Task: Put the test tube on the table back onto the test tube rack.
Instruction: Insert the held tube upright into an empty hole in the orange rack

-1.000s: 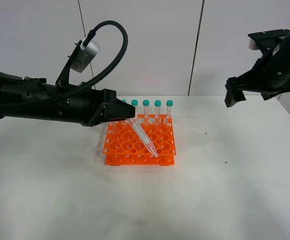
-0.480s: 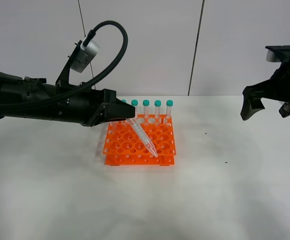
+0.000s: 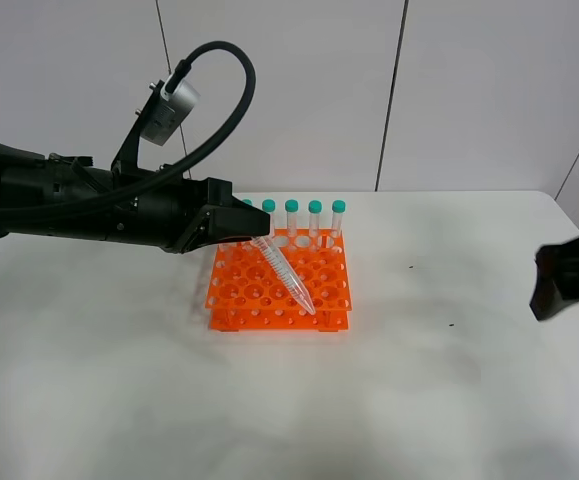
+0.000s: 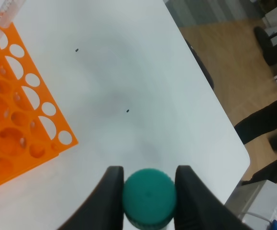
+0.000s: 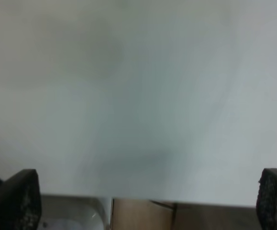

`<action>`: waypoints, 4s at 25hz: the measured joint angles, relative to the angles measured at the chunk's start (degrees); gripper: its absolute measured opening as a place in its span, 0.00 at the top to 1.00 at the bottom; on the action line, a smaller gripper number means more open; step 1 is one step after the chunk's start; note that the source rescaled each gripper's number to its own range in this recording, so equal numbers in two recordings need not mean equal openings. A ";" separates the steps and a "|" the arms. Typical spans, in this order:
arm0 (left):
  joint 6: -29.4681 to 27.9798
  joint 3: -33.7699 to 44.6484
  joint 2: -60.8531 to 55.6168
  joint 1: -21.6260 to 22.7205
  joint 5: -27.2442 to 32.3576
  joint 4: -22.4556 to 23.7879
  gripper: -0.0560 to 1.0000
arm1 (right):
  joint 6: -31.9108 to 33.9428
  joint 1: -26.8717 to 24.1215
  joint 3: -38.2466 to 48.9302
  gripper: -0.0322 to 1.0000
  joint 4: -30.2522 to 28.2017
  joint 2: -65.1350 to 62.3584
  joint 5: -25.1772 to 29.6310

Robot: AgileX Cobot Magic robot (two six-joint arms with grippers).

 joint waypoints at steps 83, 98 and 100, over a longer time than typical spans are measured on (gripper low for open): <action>-49.09 -18.59 15.00 -9.62 -31.21 84.81 0.94 | 0.99 0.00 24.93 0.00 0.17 -69.22 -10.13; -55.24 -24.57 16.77 -5.53 -22.38 84.50 0.94 | 0.99 0.00 24.93 0.00 0.30 -69.22 -10.13; -55.57 -24.67 16.77 -5.38 -22.33 83.41 0.94 | 0.99 0.00 24.93 0.00 0.30 -69.22 -10.13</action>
